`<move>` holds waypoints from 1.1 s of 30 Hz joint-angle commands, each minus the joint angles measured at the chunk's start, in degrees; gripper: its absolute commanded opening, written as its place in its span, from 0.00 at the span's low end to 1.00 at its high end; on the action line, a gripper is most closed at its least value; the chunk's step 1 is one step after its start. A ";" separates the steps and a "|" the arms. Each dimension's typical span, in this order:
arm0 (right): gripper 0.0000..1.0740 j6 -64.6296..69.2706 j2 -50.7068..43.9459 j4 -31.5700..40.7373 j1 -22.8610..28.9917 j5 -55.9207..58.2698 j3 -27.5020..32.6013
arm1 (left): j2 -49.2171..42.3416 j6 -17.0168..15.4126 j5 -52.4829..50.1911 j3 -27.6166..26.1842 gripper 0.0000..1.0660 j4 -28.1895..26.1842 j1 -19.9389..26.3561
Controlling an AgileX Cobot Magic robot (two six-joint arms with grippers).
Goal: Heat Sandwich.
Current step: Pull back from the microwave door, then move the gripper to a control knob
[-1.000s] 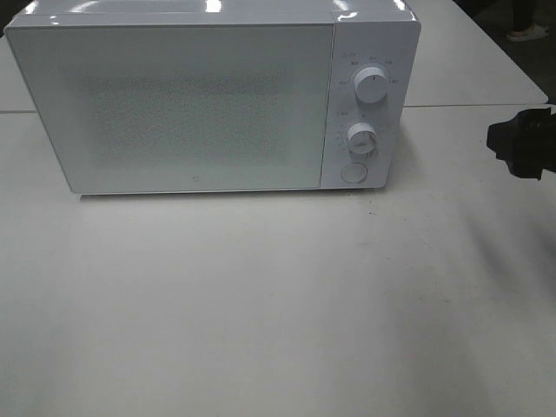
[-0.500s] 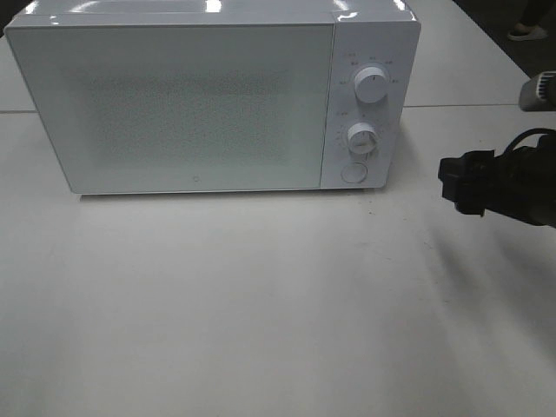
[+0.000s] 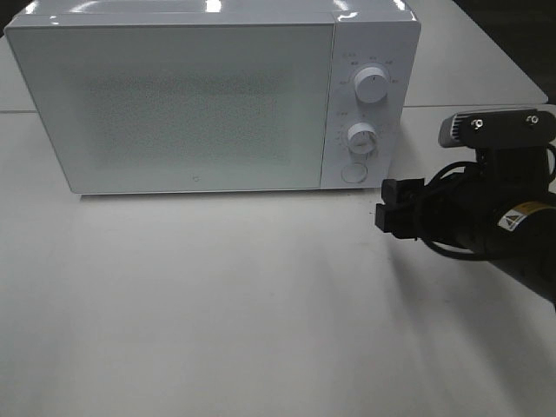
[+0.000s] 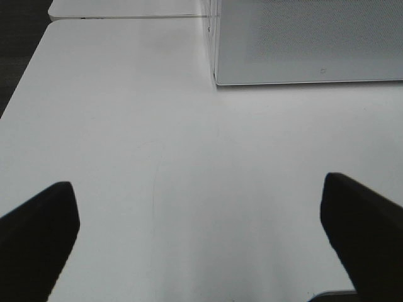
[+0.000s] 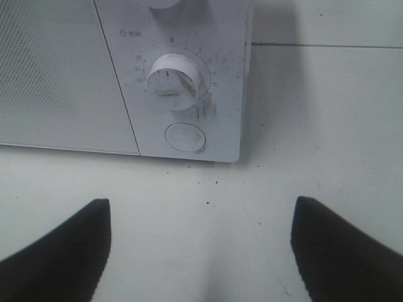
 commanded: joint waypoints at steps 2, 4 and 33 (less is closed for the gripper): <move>0.71 -0.46 3.15 3.44 4.41 -7.05 -0.11 | -1.72 -0.34 -0.29 0.11 0.97 -0.52 0.11; 0.71 -0.46 4.58 4.98 6.02 -9.68 -0.29 | -1.72 -0.34 -0.29 0.11 0.97 -0.52 0.11; 0.71 0.34 10.14 10.26 10.26 -20.45 -1.83 | -1.72 -0.34 -0.29 0.11 0.97 -0.52 0.11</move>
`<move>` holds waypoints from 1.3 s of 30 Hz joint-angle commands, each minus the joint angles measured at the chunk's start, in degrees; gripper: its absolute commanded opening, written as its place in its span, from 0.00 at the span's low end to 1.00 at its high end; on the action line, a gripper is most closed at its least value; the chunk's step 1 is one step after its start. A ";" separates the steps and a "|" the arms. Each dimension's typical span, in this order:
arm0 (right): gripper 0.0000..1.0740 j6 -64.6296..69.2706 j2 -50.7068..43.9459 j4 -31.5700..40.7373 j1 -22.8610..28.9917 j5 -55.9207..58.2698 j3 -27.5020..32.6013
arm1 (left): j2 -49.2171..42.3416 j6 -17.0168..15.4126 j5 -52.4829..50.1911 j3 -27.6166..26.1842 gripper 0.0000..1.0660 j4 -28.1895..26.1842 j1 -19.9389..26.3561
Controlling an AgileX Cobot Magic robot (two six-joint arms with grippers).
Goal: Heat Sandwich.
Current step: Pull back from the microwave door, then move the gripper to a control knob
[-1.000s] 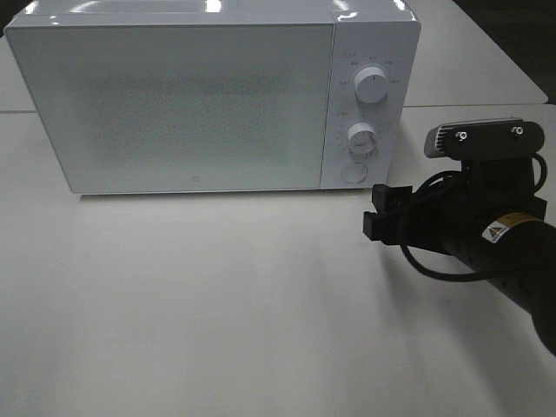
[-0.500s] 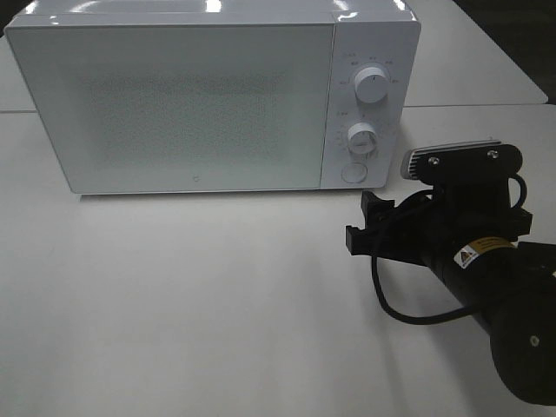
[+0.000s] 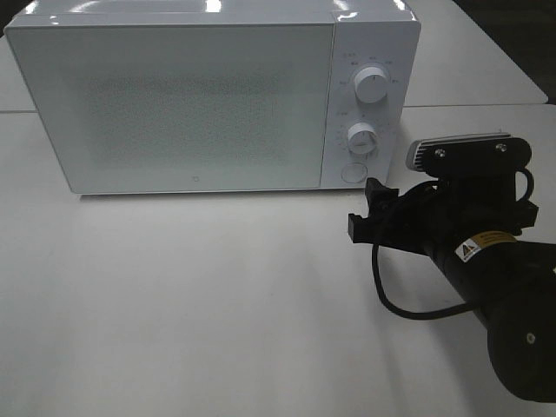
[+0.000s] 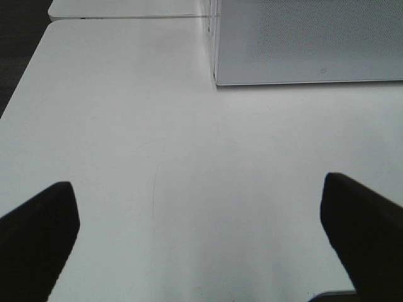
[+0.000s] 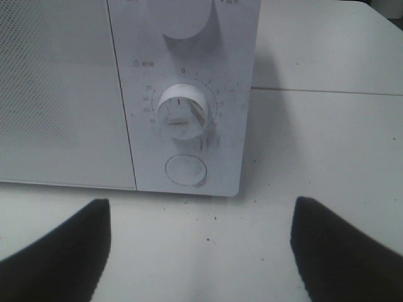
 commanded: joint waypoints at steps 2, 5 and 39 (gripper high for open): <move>0.71 0.17 -0.23 -0.97 -2.52 0.00 -2.18 | -1.72 -0.34 -0.29 0.11 0.97 -0.52 0.11; 0.71 0.17 -0.23 -1.89 -3.55 -0.06 -2.81 | -1.72 -0.34 -0.29 0.11 0.97 -0.52 0.11; 0.71 0.06 17.02 -11.97 -12.61 2.92 -20.57 | -1.72 -0.34 -0.29 0.11 0.97 -0.52 0.11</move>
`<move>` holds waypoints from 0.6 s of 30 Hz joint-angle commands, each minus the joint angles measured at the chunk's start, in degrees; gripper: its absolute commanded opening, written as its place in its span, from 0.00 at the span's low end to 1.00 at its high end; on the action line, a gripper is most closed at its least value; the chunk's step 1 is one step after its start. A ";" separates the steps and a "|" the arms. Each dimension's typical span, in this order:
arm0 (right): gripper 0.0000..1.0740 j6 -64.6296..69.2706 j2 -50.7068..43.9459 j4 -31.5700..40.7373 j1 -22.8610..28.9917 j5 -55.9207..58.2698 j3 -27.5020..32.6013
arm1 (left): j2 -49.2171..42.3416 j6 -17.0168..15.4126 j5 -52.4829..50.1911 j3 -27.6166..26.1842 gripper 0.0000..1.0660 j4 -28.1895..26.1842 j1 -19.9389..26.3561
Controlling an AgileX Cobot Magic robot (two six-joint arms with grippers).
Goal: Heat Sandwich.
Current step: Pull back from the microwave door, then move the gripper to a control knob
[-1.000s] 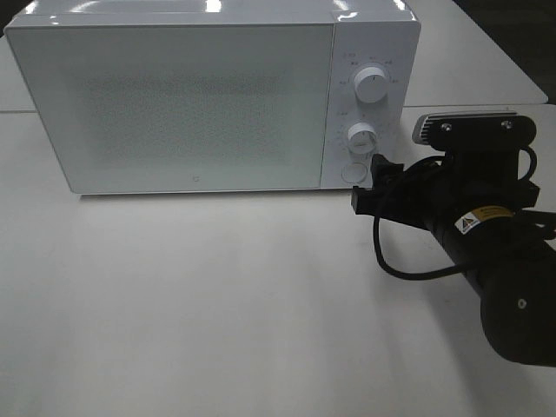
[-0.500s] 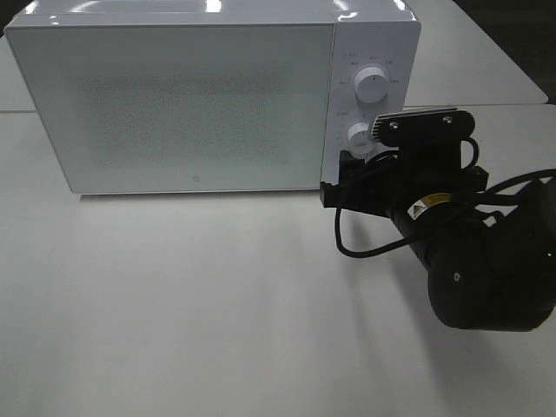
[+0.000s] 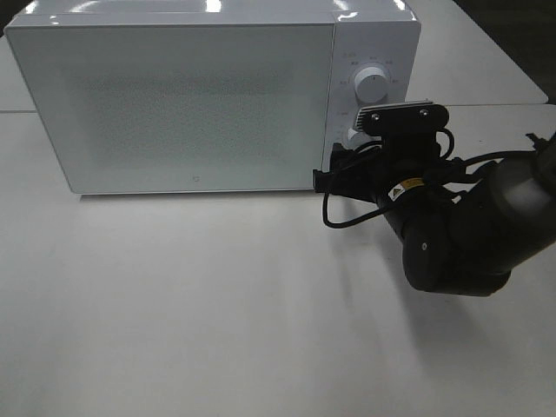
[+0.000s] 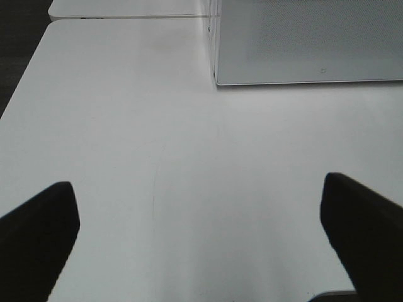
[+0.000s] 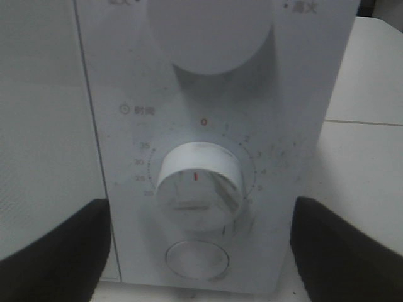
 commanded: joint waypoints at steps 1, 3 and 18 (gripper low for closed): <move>0.71 0.17 0.92 -1.26 -1.15 0.52 -1.60 | -1.72 -0.34 -0.29 0.11 0.97 -0.52 0.11; 0.71 0.11 1.38 -1.66 -1.49 0.46 -2.29 | -1.72 -0.34 -0.29 0.11 0.97 -0.52 0.11; 0.71 0.23 2.81 -2.06 -2.98 0.29 -5.84 | -1.72 -0.34 -0.29 0.11 0.97 -0.52 0.11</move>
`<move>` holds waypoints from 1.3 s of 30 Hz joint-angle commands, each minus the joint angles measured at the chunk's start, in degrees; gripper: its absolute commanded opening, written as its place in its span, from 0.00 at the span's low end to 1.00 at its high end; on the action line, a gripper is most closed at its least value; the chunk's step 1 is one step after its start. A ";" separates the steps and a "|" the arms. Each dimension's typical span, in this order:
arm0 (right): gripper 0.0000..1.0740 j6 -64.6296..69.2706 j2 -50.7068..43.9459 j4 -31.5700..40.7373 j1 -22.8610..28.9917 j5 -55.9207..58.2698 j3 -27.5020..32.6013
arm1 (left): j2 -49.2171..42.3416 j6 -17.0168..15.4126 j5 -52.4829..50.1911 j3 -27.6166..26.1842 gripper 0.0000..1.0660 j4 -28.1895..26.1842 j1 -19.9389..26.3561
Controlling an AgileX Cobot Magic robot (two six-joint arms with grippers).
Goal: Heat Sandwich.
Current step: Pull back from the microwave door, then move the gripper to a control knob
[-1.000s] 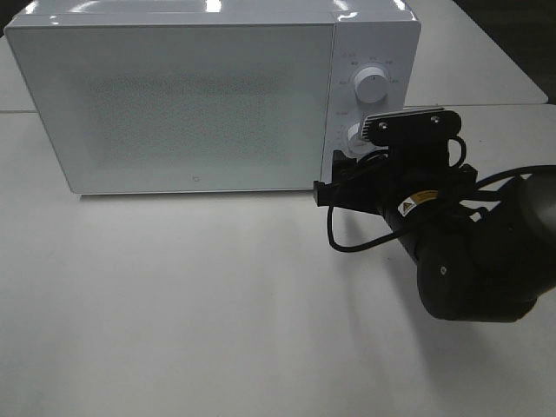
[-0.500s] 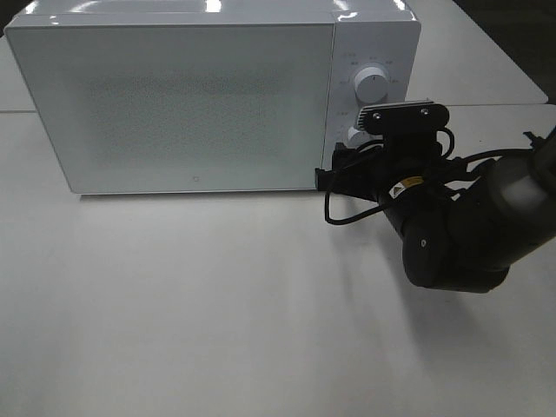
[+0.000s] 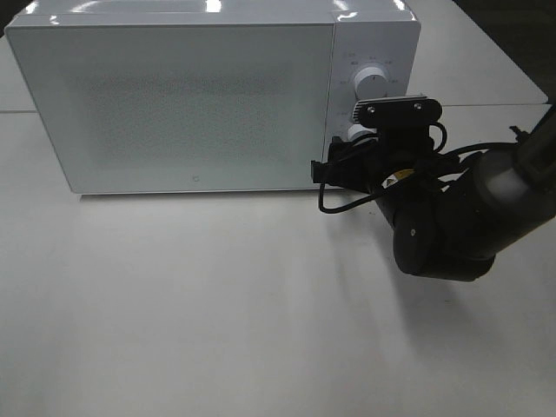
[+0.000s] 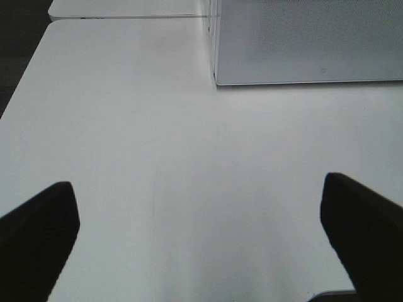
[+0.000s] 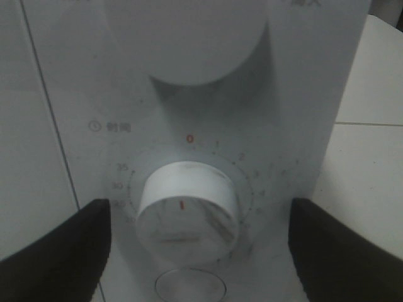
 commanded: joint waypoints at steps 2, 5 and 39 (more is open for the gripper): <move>0.71 0.23 -0.11 -0.92 -0.69 -0.46 -1.43 | -1.72 -0.34 -0.29 0.11 0.97 -0.52 0.11; 0.71 0.23 -0.40 -0.74 -0.69 -0.34 -1.20 | -1.72 -0.34 -0.29 0.11 0.97 -0.52 0.11; 0.49 0.63 -1.32 2.58 1.95 -2.46 0.29 | -1.72 -0.34 -0.29 0.11 0.97 -0.52 0.11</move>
